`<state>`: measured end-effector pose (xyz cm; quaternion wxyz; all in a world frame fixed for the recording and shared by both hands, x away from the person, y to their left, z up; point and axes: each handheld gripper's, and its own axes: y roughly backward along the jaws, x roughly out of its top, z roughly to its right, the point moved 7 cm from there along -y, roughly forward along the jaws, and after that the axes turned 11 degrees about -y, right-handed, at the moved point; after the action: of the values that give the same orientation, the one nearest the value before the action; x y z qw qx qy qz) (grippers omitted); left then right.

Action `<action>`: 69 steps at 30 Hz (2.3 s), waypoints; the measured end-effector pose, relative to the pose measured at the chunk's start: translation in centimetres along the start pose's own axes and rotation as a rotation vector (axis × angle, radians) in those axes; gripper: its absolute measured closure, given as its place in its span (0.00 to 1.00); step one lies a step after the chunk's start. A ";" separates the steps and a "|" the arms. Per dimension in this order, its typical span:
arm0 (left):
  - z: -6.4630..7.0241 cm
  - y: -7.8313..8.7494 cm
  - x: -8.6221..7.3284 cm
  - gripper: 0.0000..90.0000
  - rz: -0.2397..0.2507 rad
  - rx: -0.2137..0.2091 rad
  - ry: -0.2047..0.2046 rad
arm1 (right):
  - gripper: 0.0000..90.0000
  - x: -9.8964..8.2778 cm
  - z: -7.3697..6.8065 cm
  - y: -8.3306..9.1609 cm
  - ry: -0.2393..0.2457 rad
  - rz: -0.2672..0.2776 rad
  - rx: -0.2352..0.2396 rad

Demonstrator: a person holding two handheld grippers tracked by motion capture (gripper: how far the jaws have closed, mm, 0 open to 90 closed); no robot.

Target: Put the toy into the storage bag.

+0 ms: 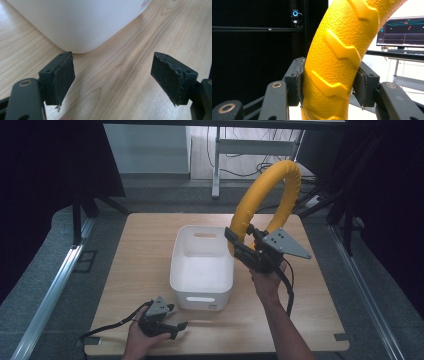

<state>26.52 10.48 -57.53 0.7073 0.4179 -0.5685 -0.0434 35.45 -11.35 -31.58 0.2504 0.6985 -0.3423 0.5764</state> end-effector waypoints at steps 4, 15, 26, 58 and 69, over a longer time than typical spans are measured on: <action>0.0 0.0 0.0 0.21 0.000 0.003 -0.001 | 0.53 -0.1 -0.6 -0.6 0.015 -0.002 0.015; -0.1 0.2 0.0 0.21 -0.001 0.008 -0.001 | 0.53 -0.2 -3.0 -1.7 0.020 0.001 0.059; -0.1 0.2 0.0 0.21 -0.006 0.004 -0.007 | 0.53 -0.4 -4.4 -2.6 0.032 -0.002 0.082; -0.1 0.3 0.0 0.21 -0.002 0.002 -0.004 | 0.53 -2.5 -8.4 -4.5 0.005 -0.006 0.145; -0.1 0.3 0.0 0.21 -0.008 0.001 -0.008 | 0.53 -4.0 -9.8 -5.1 0.003 -0.035 0.167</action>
<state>26.46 10.70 -57.39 0.7046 0.4205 -0.5696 -0.0476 32.72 -0.03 -33.24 0.2019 0.7221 -0.2803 0.5993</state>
